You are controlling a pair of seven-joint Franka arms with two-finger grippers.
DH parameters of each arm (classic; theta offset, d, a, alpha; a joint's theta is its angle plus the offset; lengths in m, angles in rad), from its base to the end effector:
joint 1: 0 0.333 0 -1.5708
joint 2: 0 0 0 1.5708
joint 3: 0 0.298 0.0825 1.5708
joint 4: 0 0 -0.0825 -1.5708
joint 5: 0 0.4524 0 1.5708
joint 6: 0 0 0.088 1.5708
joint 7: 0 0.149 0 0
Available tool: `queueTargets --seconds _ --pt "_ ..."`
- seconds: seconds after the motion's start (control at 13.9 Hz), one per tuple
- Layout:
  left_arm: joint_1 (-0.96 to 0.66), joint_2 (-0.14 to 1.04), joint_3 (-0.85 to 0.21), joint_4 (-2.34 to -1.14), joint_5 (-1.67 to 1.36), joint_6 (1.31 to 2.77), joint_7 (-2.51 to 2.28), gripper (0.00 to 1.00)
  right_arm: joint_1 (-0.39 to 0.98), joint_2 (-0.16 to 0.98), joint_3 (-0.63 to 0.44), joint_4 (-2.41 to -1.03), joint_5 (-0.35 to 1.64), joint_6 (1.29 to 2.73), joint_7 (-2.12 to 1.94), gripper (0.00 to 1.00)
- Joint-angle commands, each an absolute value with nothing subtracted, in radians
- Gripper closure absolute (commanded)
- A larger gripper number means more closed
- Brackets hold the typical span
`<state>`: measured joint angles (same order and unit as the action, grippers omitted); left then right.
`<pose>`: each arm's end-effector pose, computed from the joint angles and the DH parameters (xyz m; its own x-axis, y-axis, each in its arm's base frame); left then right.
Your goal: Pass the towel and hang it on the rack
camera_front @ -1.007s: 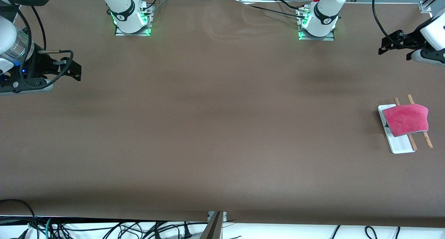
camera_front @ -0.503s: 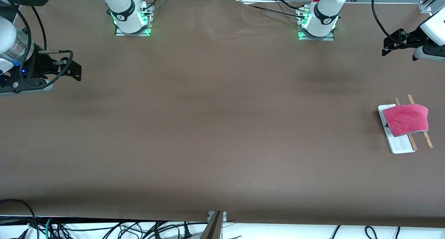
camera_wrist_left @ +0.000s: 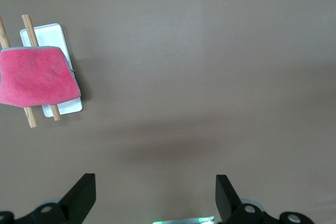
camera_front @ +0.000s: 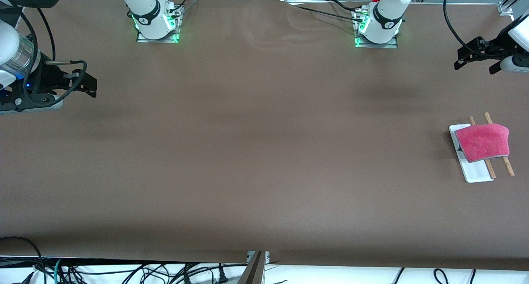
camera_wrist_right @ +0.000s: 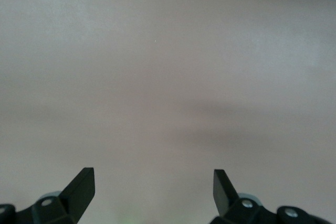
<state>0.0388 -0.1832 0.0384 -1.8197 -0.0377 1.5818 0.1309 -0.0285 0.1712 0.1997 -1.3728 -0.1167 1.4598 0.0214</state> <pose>0.5621 0.0390 0.5401 0.9973 -0.0542 -0.0485 -0.0517 -0.9973 0.0514 0.6515 0.0845 0.5538 0.9876 0.1359 -0.0786 0.1424 -0.9862 0.0844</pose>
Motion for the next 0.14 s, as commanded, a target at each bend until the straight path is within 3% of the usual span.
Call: queueTargets --seconds 0.0,0.07 --pt "0.049 -0.176 0.035 -1.809 -0.06 1.592 0.091 0.0 -0.038 0.183 0.207 -1.345 -0.101 1.456 0.008 0.0" --pt "0.049 -0.176 0.035 -1.809 -0.06 1.592 0.094 0.0 -0.038 0.183 0.206 -1.347 -0.101 1.456 0.008 0.0"
